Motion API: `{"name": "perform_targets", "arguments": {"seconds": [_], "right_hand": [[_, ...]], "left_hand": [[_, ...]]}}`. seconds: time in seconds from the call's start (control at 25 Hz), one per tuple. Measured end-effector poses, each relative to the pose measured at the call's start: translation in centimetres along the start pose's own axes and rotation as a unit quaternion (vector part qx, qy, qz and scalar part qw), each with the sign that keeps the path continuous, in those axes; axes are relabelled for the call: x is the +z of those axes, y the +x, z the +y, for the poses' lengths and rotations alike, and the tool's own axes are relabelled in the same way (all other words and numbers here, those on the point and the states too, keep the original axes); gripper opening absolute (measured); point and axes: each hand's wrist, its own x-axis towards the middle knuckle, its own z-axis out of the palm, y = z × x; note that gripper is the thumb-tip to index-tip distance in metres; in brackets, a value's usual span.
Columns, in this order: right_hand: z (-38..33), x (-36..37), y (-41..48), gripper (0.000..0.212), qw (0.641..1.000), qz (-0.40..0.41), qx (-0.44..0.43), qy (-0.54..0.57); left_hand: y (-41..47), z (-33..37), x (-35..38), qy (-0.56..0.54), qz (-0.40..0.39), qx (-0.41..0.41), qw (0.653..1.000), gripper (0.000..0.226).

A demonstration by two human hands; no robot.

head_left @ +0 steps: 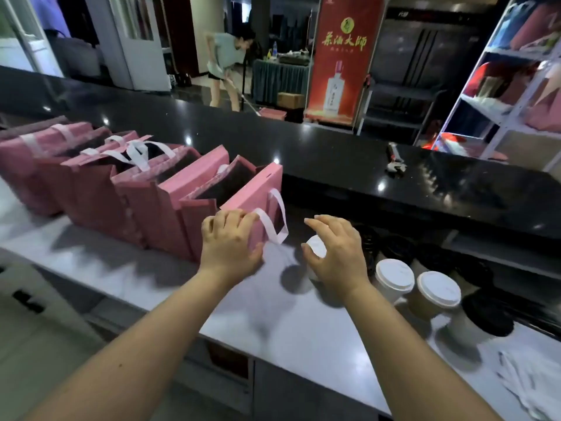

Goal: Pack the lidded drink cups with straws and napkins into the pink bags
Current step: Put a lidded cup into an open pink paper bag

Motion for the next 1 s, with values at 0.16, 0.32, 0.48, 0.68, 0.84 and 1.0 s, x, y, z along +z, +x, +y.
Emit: {"name": "perform_targets", "arguments": {"seconds": [0.16,0.32,0.48,0.68,0.84,1.0], "right_hand": [[-1.7,3.1,0.4,0.044,1.000,-0.020,0.004,0.014],[-2.6,5.0,0.8,0.047,0.998,-0.052,0.033,0.032],[-4.0,6.3,1.7,0.048,0.996,-0.078,0.025,0.037],[-4.7,6.7,1.5,0.053,0.993,-0.108,0.029,0.045],[-6.3,7.2,1.2,0.054,0.991,-0.118,0.029,0.060],[-8.7,8.1,1.5,0.053,0.994,-0.094,0.006,0.047]], "left_hand": [[0.5,-2.0,1.1,0.028,0.013,-0.048,0.998,0.054],[3.5,-4.6,1.5,0.039,-0.082,-0.136,0.987,0.051],[3.3,-6.6,2.4,0.018,-0.049,-0.076,0.996,0.010],[1.3,-4.2,2.3,-0.026,0.064,0.032,0.997,0.008],[0.0,-5.1,1.3,-0.068,0.067,0.056,0.994,0.012],[-0.4,-8.4,0.0,-0.057,0.047,0.059,0.995,0.024]]}}
